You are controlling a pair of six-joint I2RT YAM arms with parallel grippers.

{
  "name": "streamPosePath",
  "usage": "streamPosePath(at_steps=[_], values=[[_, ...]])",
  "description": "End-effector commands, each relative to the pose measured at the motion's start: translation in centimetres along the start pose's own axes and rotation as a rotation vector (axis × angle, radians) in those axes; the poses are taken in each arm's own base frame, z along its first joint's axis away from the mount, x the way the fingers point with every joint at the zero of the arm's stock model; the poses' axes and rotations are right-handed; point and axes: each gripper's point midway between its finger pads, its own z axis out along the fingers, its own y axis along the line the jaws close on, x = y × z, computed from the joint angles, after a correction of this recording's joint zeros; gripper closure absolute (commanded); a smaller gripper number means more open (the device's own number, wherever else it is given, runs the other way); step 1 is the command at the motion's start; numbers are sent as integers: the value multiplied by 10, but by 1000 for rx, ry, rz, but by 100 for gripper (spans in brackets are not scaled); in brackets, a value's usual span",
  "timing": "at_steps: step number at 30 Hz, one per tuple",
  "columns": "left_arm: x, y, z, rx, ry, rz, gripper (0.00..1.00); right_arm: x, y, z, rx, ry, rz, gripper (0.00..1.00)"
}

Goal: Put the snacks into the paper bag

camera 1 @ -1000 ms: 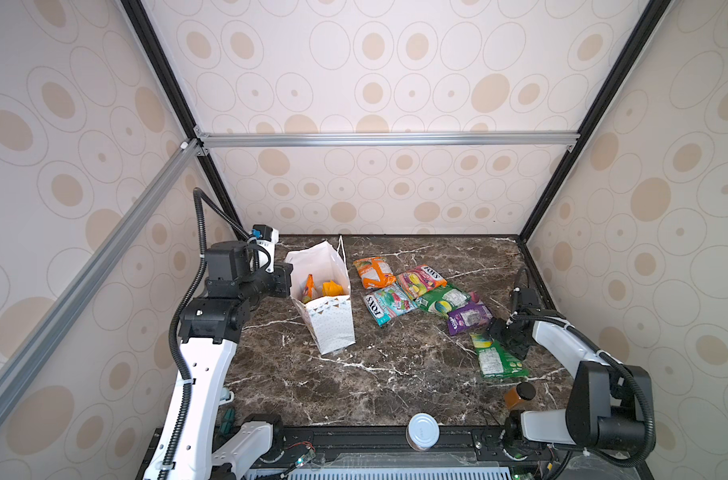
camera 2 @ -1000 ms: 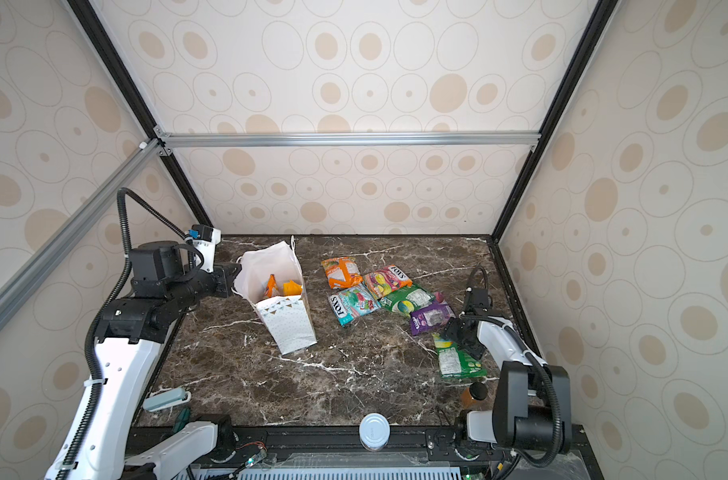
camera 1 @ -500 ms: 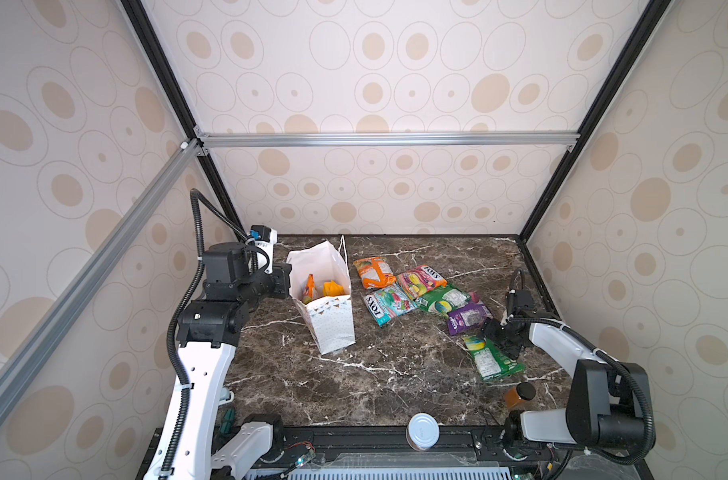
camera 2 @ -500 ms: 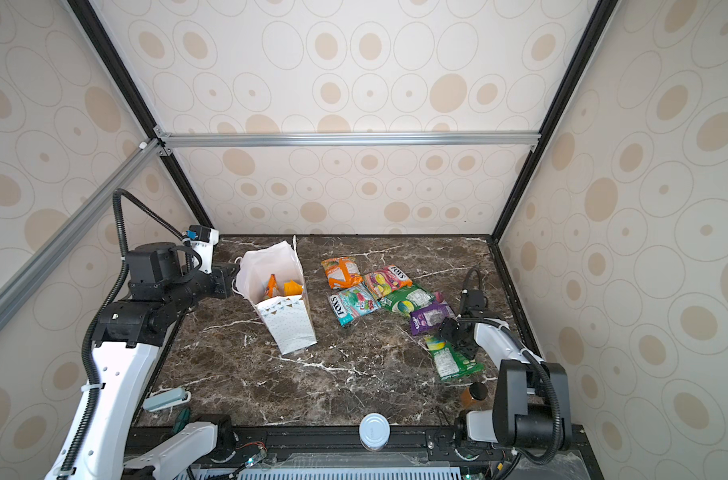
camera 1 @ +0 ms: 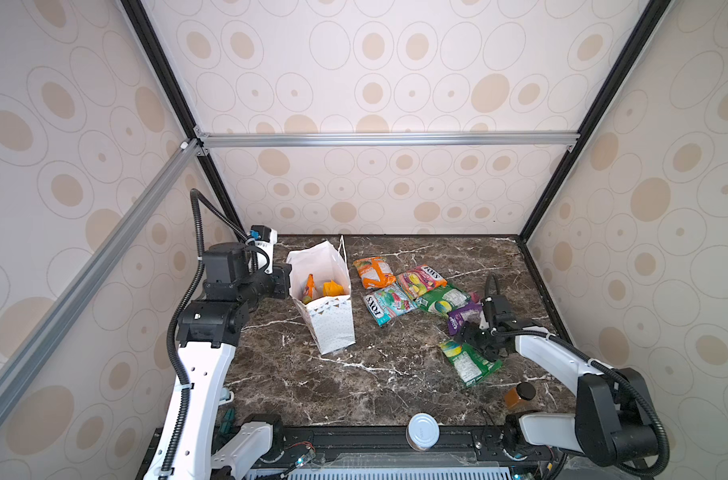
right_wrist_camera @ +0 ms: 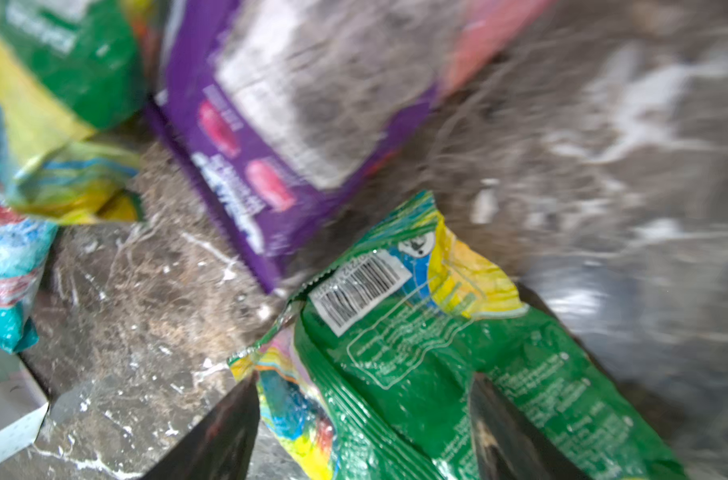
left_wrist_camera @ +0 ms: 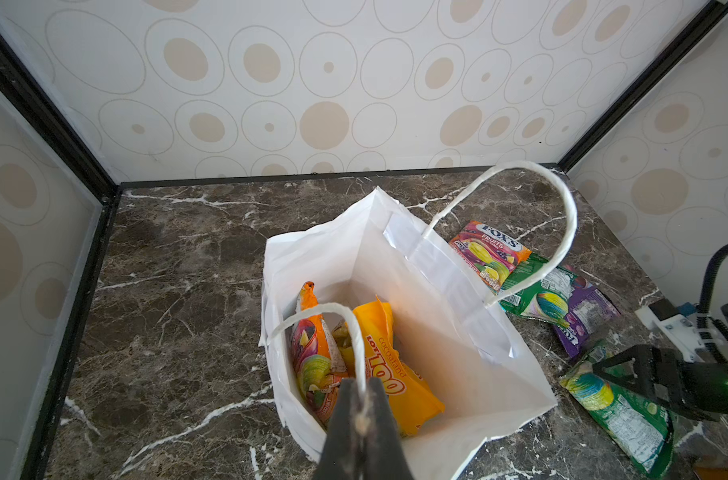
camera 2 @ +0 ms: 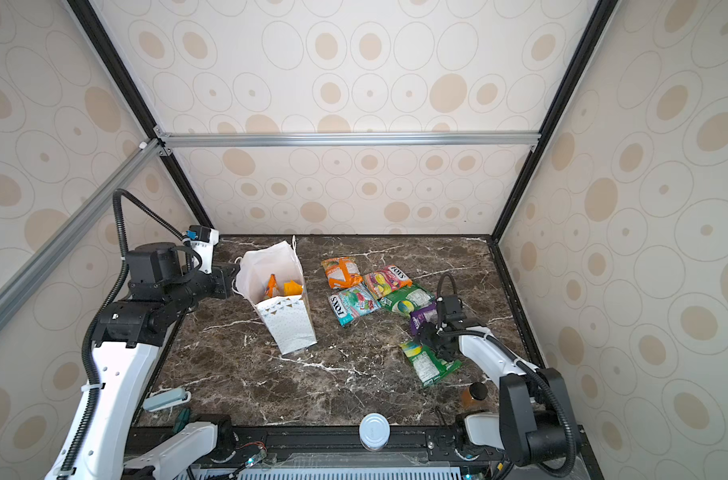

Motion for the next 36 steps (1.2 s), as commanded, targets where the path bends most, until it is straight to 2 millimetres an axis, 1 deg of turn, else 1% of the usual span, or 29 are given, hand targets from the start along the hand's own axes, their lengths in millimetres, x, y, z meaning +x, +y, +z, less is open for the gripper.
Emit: streamPosePath(at_steps=[1,6,8,10,13,15,17,20,23,27,30,33,36], values=[[-8,-5,-7,10,-24,28,100,14,23,20,-38,49,-6,20],[-8,-4,-10,0,-27,28,100,18,79,31,-78,72,-160,19],[-9,-4,-12,-4,-29,29,100,22,96,31,-82,77,-222,20],[-10,-3,-14,-10,-33,32,100,22,111,24,-72,58,-303,20],[-10,-3,-15,-12,-36,31,100,17,117,4,-26,17,-363,20],[-10,-3,-15,-11,-35,30,100,12,115,-13,-19,-26,-364,21],[-10,-3,-15,-10,-36,30,100,6,105,-31,7,-79,-350,21],[-10,-3,-15,-9,-37,30,100,2,83,-57,35,-165,-311,20],[-10,-4,-15,-6,-38,31,100,1,58,-69,36,-226,-237,19],[-11,-4,-15,-7,-40,33,100,7,27,-66,-13,-216,-111,18],[-12,-2,-14,-15,-36,33,100,10,14,-61,-37,-200,-55,19],[-12,-2,-12,-14,-35,34,100,16,7,-52,-44,-178,-30,19],[-11,-2,-11,-11,-30,32,100,20,6,-38,-66,-148,-10,24]])
